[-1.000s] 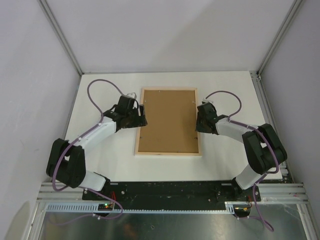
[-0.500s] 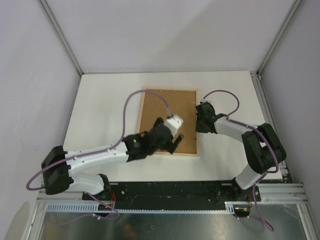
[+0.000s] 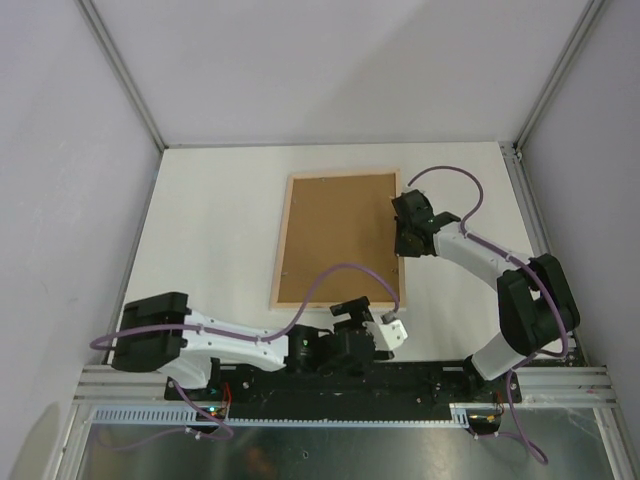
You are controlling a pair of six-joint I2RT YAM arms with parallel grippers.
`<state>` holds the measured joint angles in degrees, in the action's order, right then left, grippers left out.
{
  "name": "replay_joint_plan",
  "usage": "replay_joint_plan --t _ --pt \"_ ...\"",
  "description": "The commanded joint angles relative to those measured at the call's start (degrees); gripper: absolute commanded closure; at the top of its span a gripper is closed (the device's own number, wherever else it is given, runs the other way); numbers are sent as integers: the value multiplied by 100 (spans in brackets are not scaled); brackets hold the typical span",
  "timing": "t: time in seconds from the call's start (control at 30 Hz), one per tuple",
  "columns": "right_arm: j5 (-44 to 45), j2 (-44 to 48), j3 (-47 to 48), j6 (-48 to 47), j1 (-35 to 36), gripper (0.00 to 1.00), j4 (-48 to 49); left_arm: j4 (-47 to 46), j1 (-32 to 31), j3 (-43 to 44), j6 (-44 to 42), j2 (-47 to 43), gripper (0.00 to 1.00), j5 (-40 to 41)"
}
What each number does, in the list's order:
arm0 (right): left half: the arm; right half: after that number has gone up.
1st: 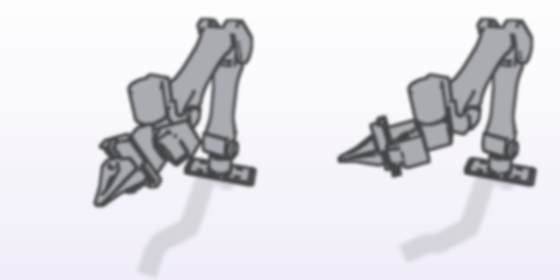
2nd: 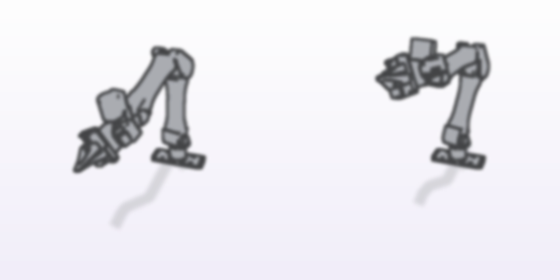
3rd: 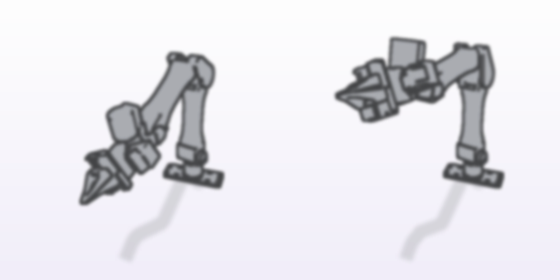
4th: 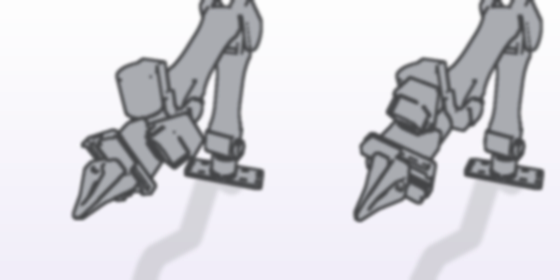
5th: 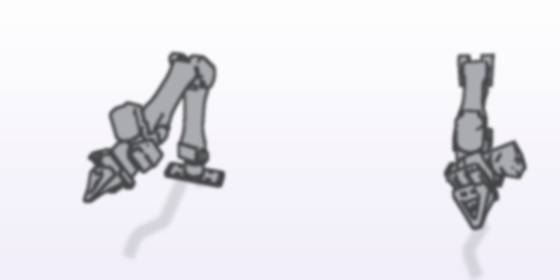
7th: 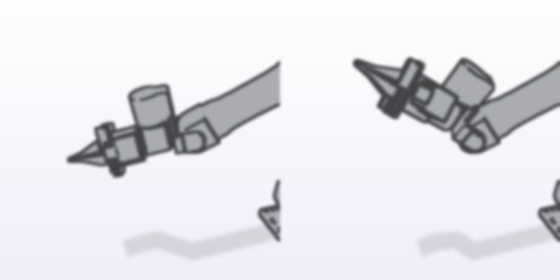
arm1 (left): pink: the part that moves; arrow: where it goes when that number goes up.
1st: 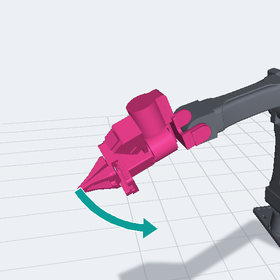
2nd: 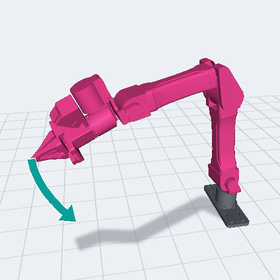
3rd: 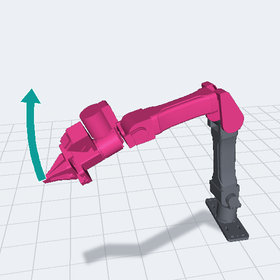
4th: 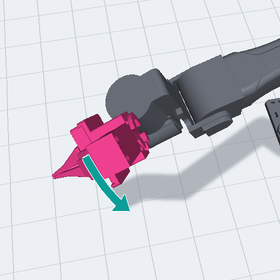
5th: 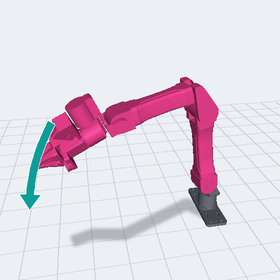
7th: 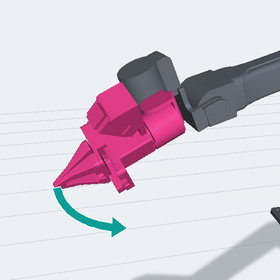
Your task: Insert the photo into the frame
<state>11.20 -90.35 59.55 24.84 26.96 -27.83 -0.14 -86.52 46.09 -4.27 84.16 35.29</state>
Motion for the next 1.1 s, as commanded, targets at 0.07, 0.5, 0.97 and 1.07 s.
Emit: replay_joint_plan --t 0.07,0.5,0.97,1.07 --pt "74 414 620 3 69 100 -346 -1005 -236 1 -708 550 3 923" --pt "5 402 914 31 156 100 -611 -2535 -23 113 -1935 2020 9 2302" --pt "16 390 997 56 187 100 -658 -3274 585 99 -2563 2524 19 2515" --pt "2 396 997 64 195 100 -649 -3426 641 110 -2668 2592 27 2546"
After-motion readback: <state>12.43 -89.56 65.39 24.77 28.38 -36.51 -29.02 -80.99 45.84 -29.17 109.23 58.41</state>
